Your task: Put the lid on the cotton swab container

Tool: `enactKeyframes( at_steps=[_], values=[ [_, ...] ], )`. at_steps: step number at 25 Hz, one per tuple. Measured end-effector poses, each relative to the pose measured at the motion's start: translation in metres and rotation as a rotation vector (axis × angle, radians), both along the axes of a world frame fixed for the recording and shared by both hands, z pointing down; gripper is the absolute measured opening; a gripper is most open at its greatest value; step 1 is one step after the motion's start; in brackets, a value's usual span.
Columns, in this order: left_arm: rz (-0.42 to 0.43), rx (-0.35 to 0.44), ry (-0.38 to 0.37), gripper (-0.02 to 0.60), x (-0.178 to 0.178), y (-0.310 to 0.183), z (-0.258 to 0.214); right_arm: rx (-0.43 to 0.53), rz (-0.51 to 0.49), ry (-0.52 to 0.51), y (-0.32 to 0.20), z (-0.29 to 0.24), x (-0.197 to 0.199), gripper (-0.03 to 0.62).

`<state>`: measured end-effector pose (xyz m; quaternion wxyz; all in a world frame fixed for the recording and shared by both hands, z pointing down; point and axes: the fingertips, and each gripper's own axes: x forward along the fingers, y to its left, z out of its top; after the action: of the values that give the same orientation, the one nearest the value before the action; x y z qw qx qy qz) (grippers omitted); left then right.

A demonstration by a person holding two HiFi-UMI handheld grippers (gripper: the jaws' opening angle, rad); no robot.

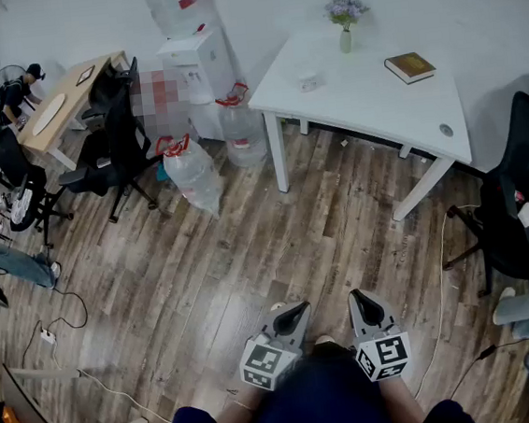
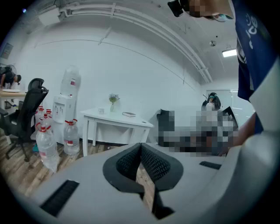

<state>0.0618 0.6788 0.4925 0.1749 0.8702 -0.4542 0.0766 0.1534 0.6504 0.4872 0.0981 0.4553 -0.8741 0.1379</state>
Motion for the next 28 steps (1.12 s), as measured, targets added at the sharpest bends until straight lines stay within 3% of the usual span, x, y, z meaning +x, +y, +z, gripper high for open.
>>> enactKeyframes(
  at_steps=[3,9,14,20,28],
  values=[
    [0.014,0.014,-0.002,0.020,-0.010,-0.021,-0.003,0.012,-0.019,0.053,-0.017,0.000,-0.017,0.054],
    [0.020,0.034,0.008,0.020,-0.052,-0.067,-0.009,0.024,0.045,0.064,-0.058,-0.005,-0.045,0.054],
    [0.026,0.034,0.017,0.020,-0.095,-0.110,-0.008,0.063,0.172,-0.005,-0.100,-0.016,-0.063,0.057],
    [0.072,0.061,0.034,0.020,-0.133,-0.163,-0.015,0.122,0.194,0.003,-0.133,-0.030,-0.099,0.055],
    [0.115,0.035,0.056,0.020,-0.136,-0.195,-0.012,0.062,0.216,0.050,-0.159,-0.016,-0.109,0.055]
  ],
)
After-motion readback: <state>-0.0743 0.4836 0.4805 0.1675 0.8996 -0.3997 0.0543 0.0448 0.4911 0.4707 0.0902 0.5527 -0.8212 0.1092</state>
